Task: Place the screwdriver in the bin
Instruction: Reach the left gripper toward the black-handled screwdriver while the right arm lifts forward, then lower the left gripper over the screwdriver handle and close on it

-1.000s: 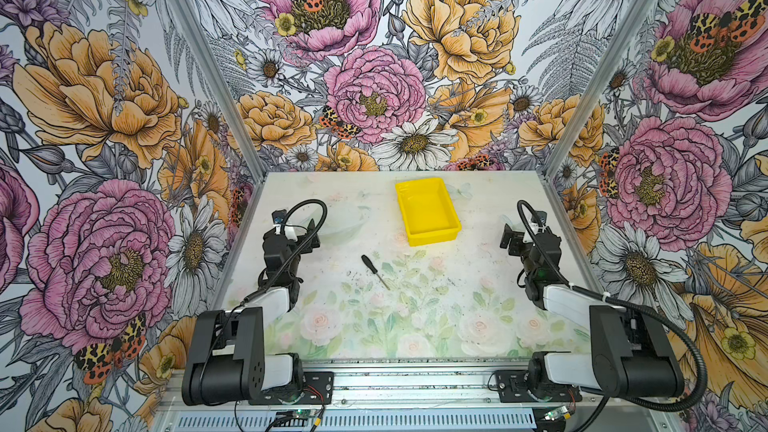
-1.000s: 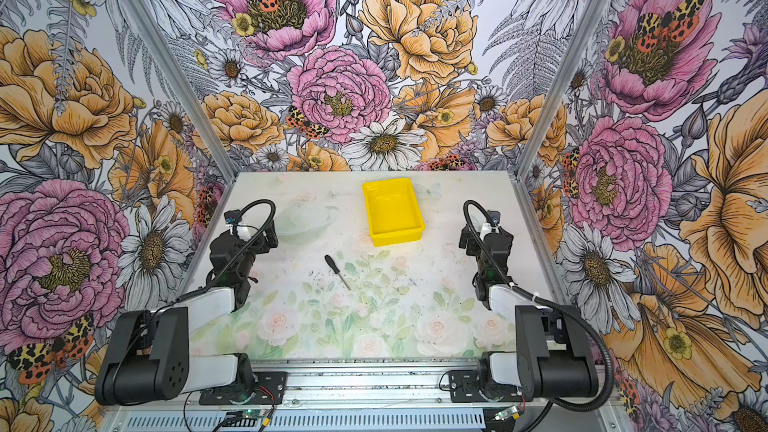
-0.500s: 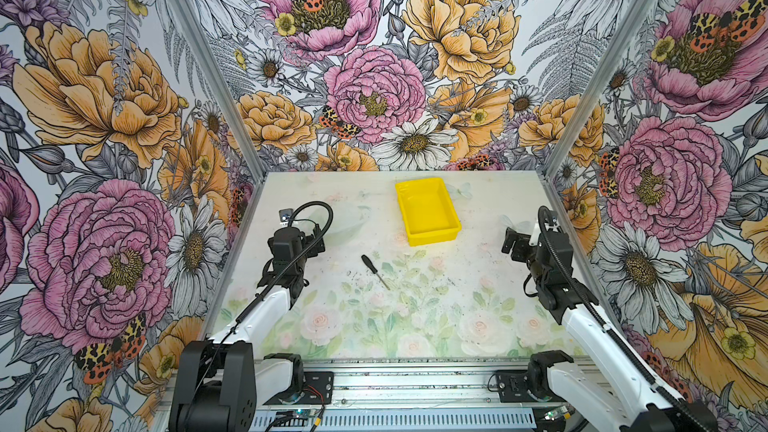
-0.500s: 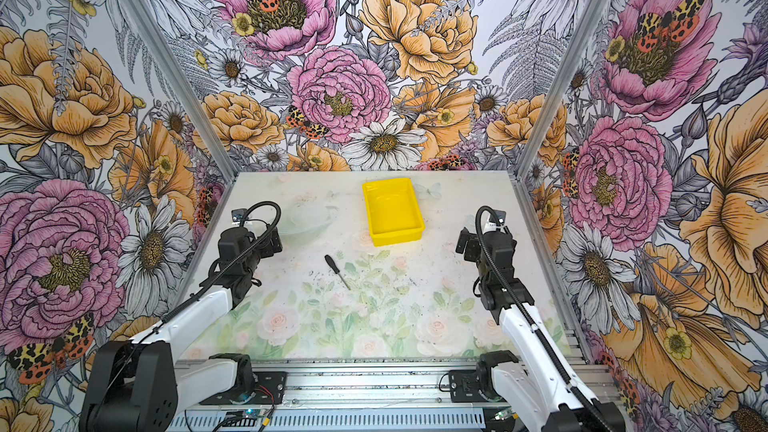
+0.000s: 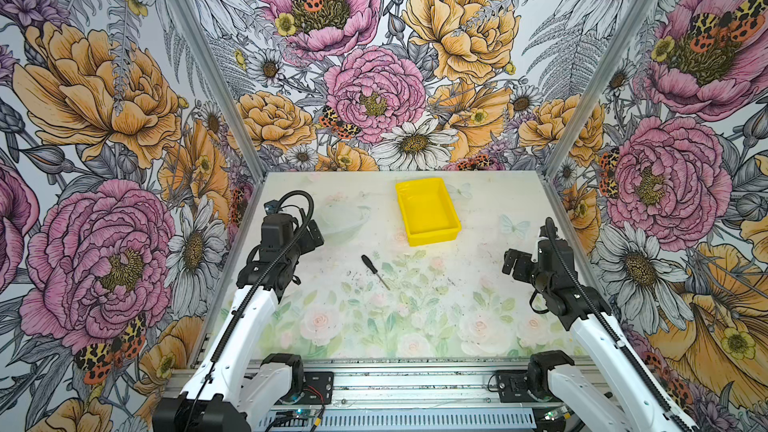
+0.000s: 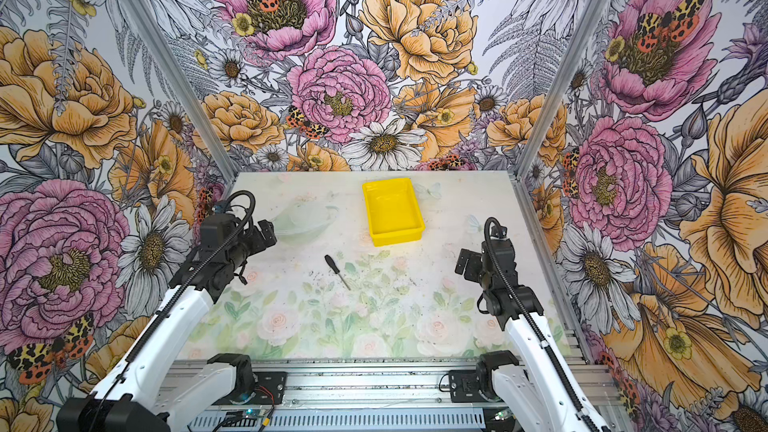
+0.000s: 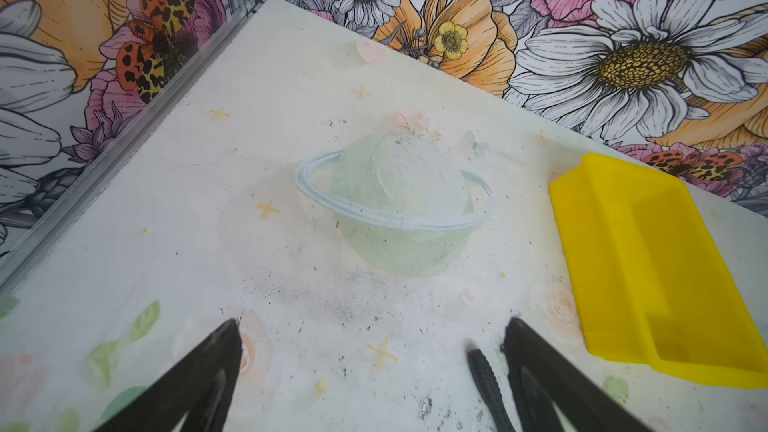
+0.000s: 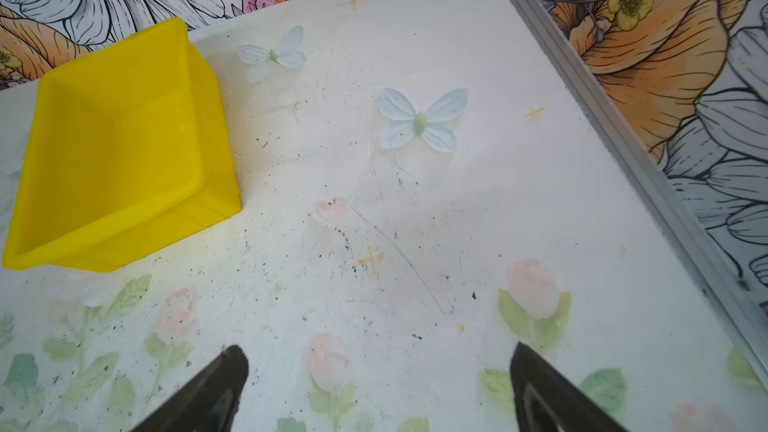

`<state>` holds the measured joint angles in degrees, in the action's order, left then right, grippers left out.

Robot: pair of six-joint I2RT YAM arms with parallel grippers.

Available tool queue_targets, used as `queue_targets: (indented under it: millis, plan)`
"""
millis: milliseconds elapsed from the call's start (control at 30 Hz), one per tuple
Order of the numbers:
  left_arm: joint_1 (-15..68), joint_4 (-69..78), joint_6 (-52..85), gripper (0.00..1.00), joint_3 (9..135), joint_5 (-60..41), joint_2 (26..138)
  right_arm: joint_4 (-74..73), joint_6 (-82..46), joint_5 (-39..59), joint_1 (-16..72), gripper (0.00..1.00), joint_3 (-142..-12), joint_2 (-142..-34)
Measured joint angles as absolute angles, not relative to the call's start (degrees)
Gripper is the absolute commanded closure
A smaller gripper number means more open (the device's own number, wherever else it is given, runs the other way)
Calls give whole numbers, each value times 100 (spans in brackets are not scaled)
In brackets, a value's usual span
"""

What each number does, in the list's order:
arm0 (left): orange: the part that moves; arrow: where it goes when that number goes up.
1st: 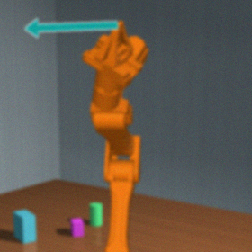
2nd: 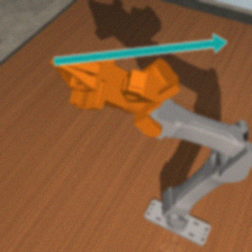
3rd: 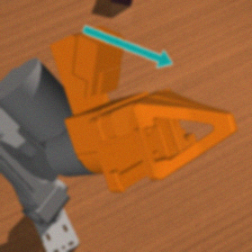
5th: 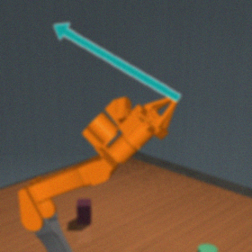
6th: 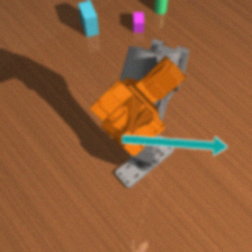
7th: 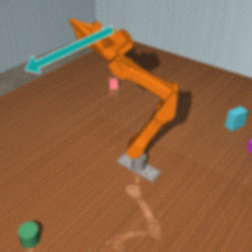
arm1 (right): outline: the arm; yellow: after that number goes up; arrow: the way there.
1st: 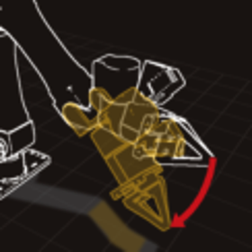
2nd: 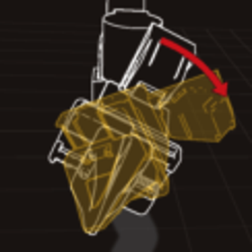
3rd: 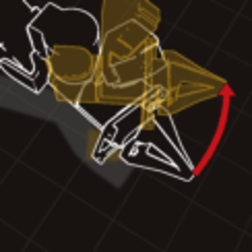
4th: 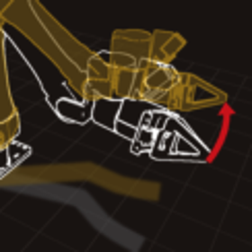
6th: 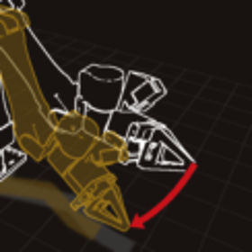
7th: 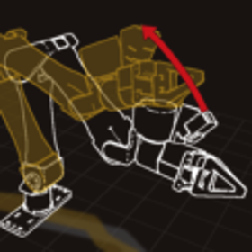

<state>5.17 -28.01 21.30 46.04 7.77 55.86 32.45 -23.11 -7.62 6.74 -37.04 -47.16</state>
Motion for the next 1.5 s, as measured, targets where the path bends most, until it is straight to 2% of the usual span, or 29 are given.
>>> queue_targets:
  millis: [333, 533, 833, 1167, 1367, 1500]
  plan:
    - [1457, -4436, 3323, 1, 4628, 613, 5529, 3616, -2703, 82, 832, 1, -4187, -5371]
    - [2416, -4687, 4056, 1, 4504, 574, 5760, 3684, -2696, 322, 1090, 0, -4187, -5408]
    - [3651, -4818, 5212, 1, 4578, 1122, 6567, 3721, -2265, 574, 1787, 1, -4187, -5402]
    - [3894, -4445, 5758, 7, 5389, 1472, 8086, 3765, -1979, 652, 1970, 1, -4316, -5509]
    - [3894, -4294, 5776, 13, 6001, 1509, 9085, 3752, -1785, 631, 1970, 1, -4458, -5708]
    - [3874, -4211, 5780, 22, 6206, 1551, 9496, 3750, -1691, 631, 1970, 0, -4486, -5765]
